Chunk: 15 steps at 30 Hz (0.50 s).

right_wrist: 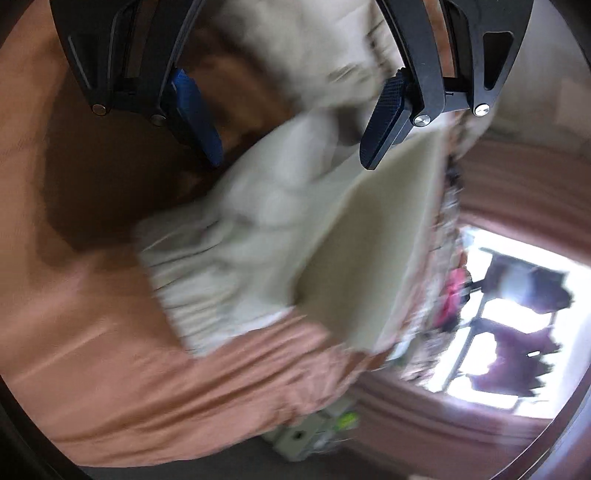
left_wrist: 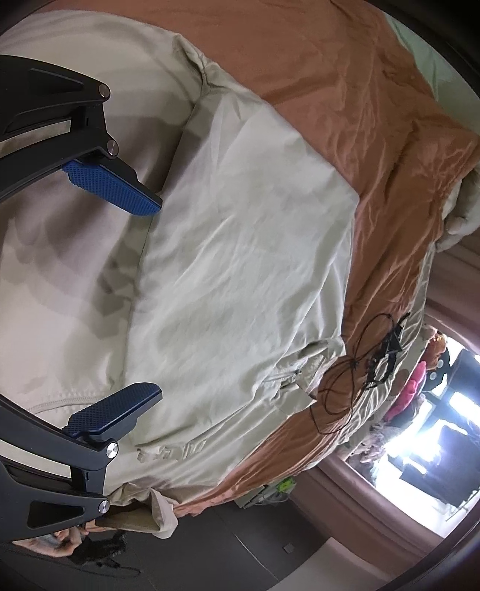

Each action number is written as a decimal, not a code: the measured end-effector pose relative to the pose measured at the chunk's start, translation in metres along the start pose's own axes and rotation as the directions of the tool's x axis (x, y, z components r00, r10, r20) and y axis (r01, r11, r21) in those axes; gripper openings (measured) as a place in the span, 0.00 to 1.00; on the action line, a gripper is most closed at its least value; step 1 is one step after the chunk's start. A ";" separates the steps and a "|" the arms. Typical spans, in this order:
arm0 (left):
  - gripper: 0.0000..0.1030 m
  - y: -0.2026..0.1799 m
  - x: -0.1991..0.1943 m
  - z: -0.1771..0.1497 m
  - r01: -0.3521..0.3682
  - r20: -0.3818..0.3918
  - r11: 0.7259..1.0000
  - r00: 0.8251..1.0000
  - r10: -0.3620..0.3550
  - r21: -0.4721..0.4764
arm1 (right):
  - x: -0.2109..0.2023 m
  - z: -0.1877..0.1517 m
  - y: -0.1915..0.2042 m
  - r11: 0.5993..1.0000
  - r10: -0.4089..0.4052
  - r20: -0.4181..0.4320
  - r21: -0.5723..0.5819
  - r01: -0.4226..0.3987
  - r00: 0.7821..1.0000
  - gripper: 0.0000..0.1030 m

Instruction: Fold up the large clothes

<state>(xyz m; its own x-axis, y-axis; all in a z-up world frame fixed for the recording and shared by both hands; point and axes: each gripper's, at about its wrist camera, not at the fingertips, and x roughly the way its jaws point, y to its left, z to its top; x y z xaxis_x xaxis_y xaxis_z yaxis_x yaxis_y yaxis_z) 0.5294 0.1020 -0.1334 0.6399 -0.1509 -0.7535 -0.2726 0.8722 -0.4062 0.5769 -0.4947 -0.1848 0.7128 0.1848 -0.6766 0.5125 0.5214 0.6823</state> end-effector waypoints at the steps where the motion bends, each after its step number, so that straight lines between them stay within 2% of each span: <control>1: 0.90 0.001 -0.002 0.001 0.001 0.004 1.000 1.000 -0.001 -0.003 | 0.001 0.004 -0.003 1.000 -0.009 0.022 0.001 0.009 1.000 0.51; 2: 0.90 0.002 -0.004 0.002 0.003 0.010 1.000 1.000 -0.003 -0.008 | 0.002 0.008 -0.003 1.000 -0.011 0.028 -0.007 0.012 1.000 0.21; 3: 0.90 0.003 -0.007 0.003 0.007 0.017 1.000 1.000 -0.006 -0.012 | -0.002 0.011 -0.001 1.000 0.003 0.034 -0.013 -0.002 0.999 0.11; 5: 0.90 0.004 -0.012 0.005 0.009 0.029 1.000 1.000 -0.008 -0.016 | -0.023 0.012 0.012 0.998 0.049 0.110 -0.054 -0.043 0.993 0.08; 9: 0.90 0.006 -0.018 0.008 0.022 0.038 0.999 0.999 -0.021 -0.031 | -0.071 0.002 0.060 0.969 0.177 0.190 -0.203 -0.138 0.966 0.08; 14: 0.90 0.003 -0.029 0.010 0.050 0.053 0.998 0.997 -0.048 -0.045 | -0.111 -0.024 0.116 0.908 0.312 0.193 -0.349 -0.232 0.930 0.08; 15: 0.90 0.003 -0.032 0.010 0.052 0.059 0.998 0.997 -0.050 -0.046 | -0.118 -0.032 0.129 0.885 0.351 0.181 -0.384 -0.262 0.919 0.08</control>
<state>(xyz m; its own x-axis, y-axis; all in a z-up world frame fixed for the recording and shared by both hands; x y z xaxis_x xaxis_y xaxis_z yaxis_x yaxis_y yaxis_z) 0.5160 0.1140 -0.1054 0.6940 -0.1662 -0.7005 -0.2715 0.8407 -0.4684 0.5437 -0.4228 -0.0257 0.9213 0.2017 -0.3323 0.0830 0.7330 0.6751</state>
